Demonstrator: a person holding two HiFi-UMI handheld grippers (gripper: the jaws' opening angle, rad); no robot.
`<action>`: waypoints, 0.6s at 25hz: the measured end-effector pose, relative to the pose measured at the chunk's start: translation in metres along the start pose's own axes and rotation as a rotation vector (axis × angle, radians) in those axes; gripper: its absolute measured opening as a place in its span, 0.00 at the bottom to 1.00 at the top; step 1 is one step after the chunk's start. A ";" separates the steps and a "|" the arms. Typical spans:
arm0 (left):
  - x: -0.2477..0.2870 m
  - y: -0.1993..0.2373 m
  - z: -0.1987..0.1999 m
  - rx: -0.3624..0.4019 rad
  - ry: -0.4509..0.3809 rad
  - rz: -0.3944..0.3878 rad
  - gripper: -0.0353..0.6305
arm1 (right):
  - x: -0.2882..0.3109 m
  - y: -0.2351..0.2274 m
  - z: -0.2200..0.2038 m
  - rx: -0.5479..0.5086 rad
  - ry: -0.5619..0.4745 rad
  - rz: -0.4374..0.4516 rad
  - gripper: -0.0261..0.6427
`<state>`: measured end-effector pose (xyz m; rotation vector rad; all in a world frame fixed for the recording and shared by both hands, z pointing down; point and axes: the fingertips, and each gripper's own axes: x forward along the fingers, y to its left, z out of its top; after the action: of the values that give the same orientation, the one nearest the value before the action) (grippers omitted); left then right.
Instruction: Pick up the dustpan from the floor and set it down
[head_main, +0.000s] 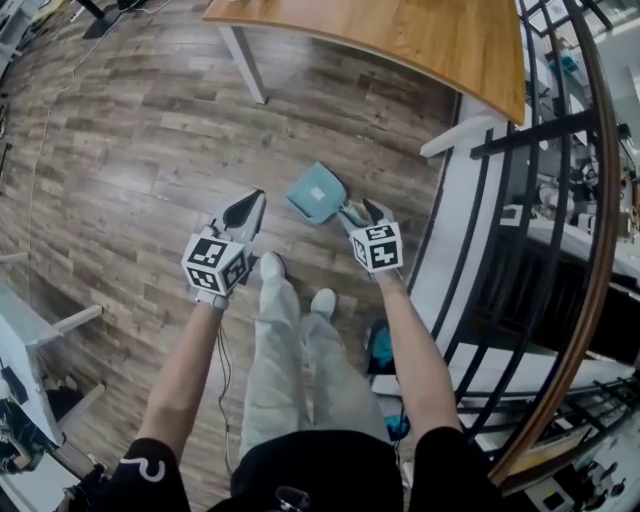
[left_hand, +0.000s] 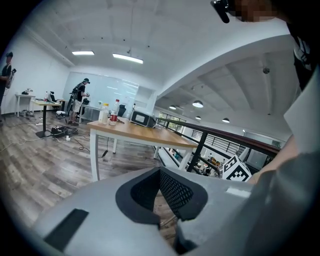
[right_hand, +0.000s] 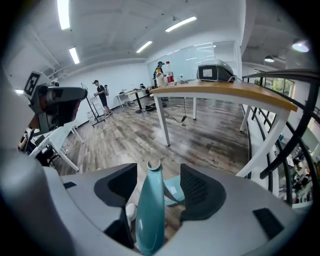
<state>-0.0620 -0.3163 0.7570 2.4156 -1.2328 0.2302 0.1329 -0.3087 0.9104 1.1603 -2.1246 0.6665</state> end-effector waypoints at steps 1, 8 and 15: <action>0.001 0.003 -0.004 -0.003 0.004 0.002 0.05 | 0.006 0.000 -0.007 0.000 0.022 -0.004 0.43; 0.002 0.014 -0.025 -0.041 0.029 0.004 0.05 | 0.033 0.000 -0.037 0.003 0.106 -0.034 0.43; 0.001 0.020 -0.037 -0.057 0.039 0.011 0.05 | 0.036 -0.001 -0.042 0.014 0.120 -0.063 0.26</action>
<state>-0.0763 -0.3112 0.7961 2.3458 -1.2193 0.2406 0.1303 -0.3005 0.9647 1.1603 -1.9787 0.7054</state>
